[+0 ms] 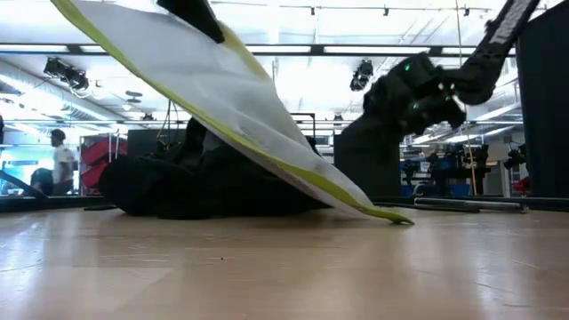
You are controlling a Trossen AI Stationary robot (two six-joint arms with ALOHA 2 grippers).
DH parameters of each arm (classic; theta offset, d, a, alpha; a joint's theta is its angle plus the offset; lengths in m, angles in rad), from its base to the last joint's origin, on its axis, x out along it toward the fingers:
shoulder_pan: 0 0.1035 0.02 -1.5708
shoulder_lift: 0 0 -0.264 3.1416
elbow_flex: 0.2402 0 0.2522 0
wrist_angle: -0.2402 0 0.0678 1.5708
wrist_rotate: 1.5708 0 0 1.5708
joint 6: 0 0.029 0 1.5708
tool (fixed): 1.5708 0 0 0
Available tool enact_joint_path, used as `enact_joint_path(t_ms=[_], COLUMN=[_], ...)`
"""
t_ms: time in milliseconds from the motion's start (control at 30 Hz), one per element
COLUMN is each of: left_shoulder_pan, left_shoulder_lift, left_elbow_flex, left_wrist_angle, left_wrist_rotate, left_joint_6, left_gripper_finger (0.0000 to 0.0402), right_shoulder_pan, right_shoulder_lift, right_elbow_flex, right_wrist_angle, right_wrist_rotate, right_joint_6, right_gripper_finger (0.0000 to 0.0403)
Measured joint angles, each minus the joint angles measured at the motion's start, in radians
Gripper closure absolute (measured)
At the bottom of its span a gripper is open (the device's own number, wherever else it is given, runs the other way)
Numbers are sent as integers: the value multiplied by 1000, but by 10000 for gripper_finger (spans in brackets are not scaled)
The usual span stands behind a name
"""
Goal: Unpack backpack
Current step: Open the yellow zipper pouch
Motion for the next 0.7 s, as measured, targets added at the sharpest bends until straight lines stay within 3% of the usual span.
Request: enact_joint_path(t_ms=[100,267,467,700], left_shoulder_pan=[2,2,2,2], left_shoulder_lift=[0,0,0,0], left_elbow_flex=[0,0,0,0], left_wrist_angle=[38,46,46,33], left_wrist_rotate=[-5,-5,-4,-4], left_joint_6=[36,47,42,34], left_gripper_finger=[402,402,402,402], right_shoulder_pan=[24,68,117,121], right_shoulder_lift=[113,277,369,369], right_elbow_flex=[32,113,197,217], right_wrist_angle=[44,163,229,374], right_wrist_rotate=[-12,-128,-213,-269], right_joint_6=[-2,47,57,81], right_gripper_finger=[185,175,169,229])
